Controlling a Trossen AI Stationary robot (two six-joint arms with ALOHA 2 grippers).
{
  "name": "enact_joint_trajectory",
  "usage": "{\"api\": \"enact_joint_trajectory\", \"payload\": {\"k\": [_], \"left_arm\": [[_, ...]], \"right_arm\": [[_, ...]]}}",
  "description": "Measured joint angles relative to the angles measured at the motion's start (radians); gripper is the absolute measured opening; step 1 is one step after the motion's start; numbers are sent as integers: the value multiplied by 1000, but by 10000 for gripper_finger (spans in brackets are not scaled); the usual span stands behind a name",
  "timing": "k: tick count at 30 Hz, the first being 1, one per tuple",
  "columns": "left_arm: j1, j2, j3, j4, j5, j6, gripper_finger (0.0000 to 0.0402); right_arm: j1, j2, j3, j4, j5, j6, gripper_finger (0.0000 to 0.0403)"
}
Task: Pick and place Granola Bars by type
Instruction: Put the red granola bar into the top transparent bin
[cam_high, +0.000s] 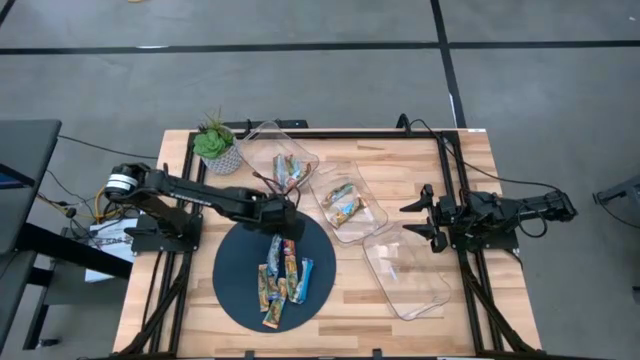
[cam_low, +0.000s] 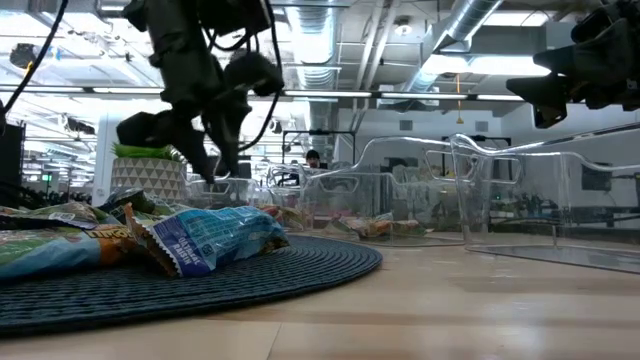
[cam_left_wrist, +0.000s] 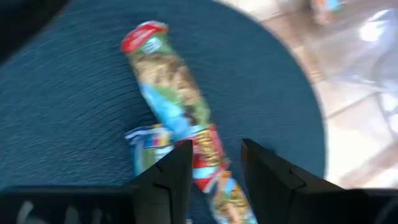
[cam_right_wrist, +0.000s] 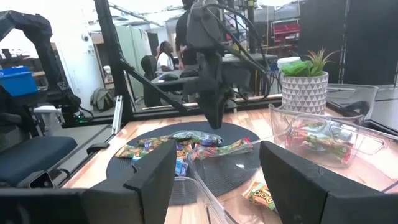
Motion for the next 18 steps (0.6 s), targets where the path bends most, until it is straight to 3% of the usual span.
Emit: {"api": "enact_joint_trajectory", "payload": {"k": [9,18], "left_arm": [[12,34,-6,0,-44,3,128],[19,102,-6,35,-5,151,158]], "right_arm": [[0,0,0,0,0,0,224],[0,-1,0,0,0,0,224]]}}
